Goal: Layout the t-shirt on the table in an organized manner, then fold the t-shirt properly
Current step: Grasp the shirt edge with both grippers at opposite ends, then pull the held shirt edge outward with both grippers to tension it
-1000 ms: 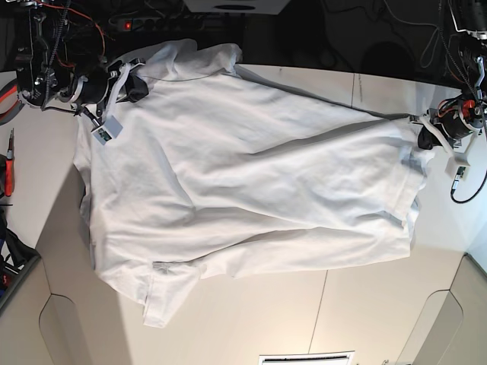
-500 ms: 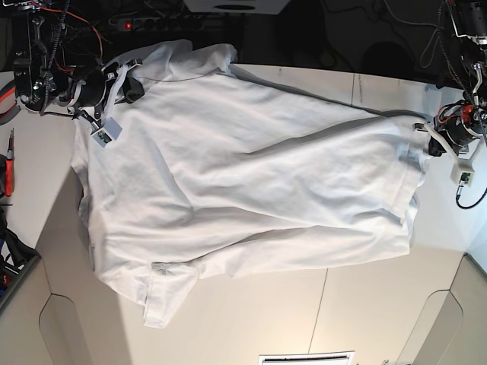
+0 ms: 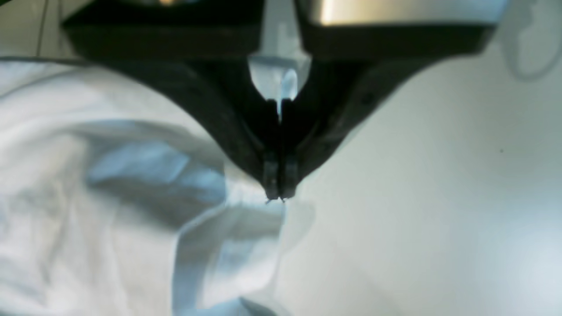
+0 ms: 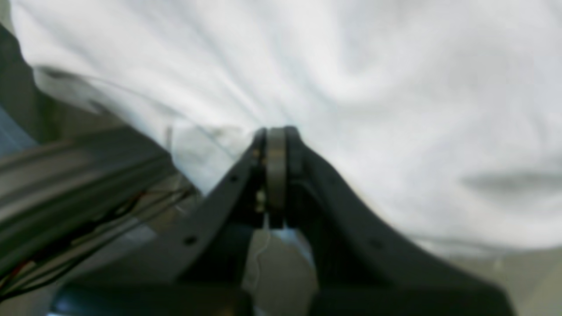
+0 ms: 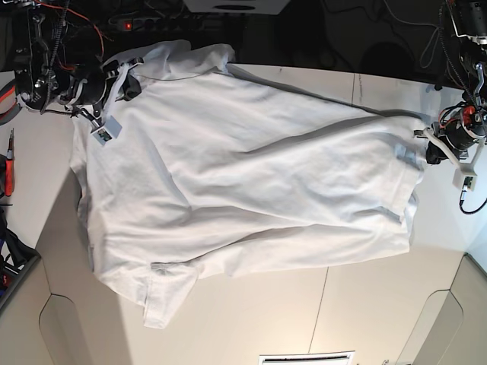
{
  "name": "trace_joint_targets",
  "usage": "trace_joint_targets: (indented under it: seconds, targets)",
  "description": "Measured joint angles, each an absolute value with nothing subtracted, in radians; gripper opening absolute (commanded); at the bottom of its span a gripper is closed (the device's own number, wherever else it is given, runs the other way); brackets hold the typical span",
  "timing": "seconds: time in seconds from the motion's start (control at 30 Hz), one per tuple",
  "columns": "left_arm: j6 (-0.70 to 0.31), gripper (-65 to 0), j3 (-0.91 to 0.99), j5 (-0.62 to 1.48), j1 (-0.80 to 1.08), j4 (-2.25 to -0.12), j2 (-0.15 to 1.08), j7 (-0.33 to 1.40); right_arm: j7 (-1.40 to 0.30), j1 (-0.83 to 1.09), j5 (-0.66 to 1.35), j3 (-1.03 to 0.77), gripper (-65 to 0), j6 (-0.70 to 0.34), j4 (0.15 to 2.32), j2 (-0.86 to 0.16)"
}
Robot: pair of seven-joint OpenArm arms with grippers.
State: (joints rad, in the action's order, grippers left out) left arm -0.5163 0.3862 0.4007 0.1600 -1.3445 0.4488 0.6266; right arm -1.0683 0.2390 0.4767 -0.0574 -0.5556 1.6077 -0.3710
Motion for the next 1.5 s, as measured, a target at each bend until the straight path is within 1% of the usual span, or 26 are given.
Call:
trace_joint_targets:
  seconds: [0.07, 0.13, 0.23, 0.27, 0.33, 0.47, 0.53, 0.8, 0.97, 1.5]
  targets:
    - [-0.529, -65.0, 0.386, 0.402, 0.16, -1.356, 0.449, 0.626, -1.085, 0.25, 0.473, -0.057, -60.9, -0.553, 1.648, -0.374]
    - [-0.531, -65.0, 0.386, 0.402, 0.16, -1.361, 0.448, 0.627, -1.086, 0.252, 0.484, -0.057, -60.0, -0.553, 1.691, -0.374]
    - [-0.531, -52.8, 0.386, 0.402, 0.16, -1.361, 0.448, 0.621, -1.061, 0.249, 0.514, -0.068, -60.0, -0.553, 1.758, -0.374]
    - [-0.531, -49.7, 0.386, 0.402, 0.16, -1.361, 0.449, 0.619, -1.052, 0.247, 0.52, -0.076, -60.0, -0.553, 1.776, -0.374]
    - [-0.531, -47.1, 0.386, 0.401, 0.157, -1.362, 0.449, 0.619, -1.04, 0.247, 0.522, -0.095, -57.4, -0.554, 1.803, -0.374]
    - [-0.531, -47.1, 0.386, 0.401, 0.157, -1.362, 0.449, 0.612, -0.997, 0.247, 0.523, -0.161, -46.7, -0.553, 1.811, -0.374]
    - [-0.531, -47.1, 0.386, 0.402, 0.157, -1.362, 0.448, 0.607, -0.989, 0.247, 0.524, -0.2, -44.2, -0.553, 1.811, -0.374]
    - [-0.531, -47.1, 0.386, 0.402, 0.154, -1.362, 0.448, 0.575, -0.966, 0.247, 0.561, -0.355, -44.1, -0.549, 1.811, -0.371]
    - [-0.531, -47.1, 0.386, 0.401, 0.152, -1.362, 0.448, 0.575, -0.965, 0.247, 0.629, -0.415, -44.1, -0.546, 1.811, -0.371]
    - [-0.531, -47.1, 0.386, 0.421, 0.149, -1.362, 0.443, 0.575, -0.962, 0.261, 0.628, -0.422, -44.1, -0.546, 1.811, -0.349]
